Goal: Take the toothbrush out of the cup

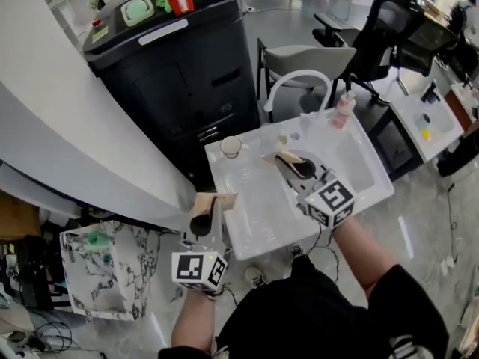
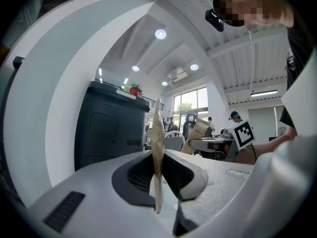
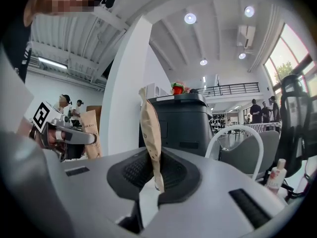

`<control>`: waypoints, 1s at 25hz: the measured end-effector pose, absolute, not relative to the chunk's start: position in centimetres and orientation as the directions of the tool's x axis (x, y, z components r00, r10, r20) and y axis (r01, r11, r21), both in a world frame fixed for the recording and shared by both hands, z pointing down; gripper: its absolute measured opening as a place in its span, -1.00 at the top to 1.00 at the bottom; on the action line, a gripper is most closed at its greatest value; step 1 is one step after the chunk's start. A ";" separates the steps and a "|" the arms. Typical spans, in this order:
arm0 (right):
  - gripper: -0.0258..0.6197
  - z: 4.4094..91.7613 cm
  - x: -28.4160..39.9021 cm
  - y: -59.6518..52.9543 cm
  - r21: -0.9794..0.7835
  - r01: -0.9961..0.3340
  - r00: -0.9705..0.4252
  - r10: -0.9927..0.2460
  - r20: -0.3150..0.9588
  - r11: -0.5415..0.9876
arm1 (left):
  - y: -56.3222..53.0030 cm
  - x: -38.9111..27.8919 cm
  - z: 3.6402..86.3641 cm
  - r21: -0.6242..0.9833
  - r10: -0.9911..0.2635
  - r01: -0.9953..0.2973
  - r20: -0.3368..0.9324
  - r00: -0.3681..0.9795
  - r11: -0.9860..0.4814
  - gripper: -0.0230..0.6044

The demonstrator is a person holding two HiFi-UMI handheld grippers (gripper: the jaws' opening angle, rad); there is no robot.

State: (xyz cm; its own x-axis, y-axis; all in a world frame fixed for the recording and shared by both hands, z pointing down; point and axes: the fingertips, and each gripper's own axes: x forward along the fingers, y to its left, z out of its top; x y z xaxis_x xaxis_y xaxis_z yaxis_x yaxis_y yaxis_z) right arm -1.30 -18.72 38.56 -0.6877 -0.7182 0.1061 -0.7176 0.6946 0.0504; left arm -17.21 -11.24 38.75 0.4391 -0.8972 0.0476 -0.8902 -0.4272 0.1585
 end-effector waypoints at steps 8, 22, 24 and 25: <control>0.83 38.5 -0.3 -13.9 0.045 -0.785 -0.612 -0.784 0.104 0.618 | -9.0 -16.0 38.6 0.141 -0.829 -0.825 0.047 0.558 -0.548 0.82; 0.83 37.8 2.0 -6.7 0.011 -0.769 -0.635 -0.767 0.090 0.639 | -3.1 -12.3 37.7 0.132 -0.834 -0.831 0.052 0.550 -0.540 0.82; 0.83 37.7 3.2 -5.2 -0.003 -0.757 -0.652 -0.754 0.080 0.654 | -1.6 -11.1 37.6 0.130 -0.851 -0.848 0.052 0.523 -0.513 0.82; 0.83 37.7 3.9 -4.4 -0.008 -0.749 -0.661 -0.747 0.076 0.662 | -0.8 -10.5 37.5 0.131 -0.861 -0.858 0.051 0.506 -0.497 0.82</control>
State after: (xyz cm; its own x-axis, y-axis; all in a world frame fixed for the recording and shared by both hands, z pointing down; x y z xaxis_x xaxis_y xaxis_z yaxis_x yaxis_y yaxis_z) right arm 3.85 -4.39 37.70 -0.6607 -0.7468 0.0761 -0.7493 0.6621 -0.0082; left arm -10.45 -0.79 37.51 0.5060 -0.8610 0.0512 -0.8581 -0.4966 0.1308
